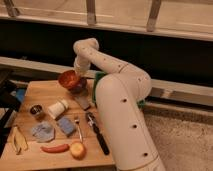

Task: Stack bowls on top of each other

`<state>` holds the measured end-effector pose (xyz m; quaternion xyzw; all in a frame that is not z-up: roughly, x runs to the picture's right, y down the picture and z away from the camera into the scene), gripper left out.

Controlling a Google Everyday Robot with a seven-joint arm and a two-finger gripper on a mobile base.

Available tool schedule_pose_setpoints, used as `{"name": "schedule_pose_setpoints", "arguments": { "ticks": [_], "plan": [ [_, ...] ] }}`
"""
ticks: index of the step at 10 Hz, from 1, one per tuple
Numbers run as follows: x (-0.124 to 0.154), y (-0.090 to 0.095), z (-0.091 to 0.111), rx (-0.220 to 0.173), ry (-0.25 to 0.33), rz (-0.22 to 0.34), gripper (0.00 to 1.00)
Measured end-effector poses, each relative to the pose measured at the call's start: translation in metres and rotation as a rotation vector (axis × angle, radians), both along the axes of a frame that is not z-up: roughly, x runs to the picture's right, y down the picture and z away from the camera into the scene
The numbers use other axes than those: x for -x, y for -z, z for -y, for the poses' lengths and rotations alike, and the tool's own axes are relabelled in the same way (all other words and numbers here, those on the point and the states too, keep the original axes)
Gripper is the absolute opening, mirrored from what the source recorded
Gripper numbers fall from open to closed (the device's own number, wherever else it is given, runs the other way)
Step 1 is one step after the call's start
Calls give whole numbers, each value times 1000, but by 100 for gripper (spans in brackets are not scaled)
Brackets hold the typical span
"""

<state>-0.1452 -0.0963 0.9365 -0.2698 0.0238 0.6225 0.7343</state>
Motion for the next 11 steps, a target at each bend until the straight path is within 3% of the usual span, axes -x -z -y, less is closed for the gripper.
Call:
{"name": "schedule_pose_setpoints", "arguments": {
  "ticks": [2, 3, 6, 11],
  "plan": [
    [-6, -6, -6, -18, -36, -26, 77],
    [-5, -9, -8, -27, -52, -36, 80],
    [-5, -15, 6, -61, -59, -49, 80],
    [-4, -15, 5, -60, -57, -48, 80]
  ]
}}
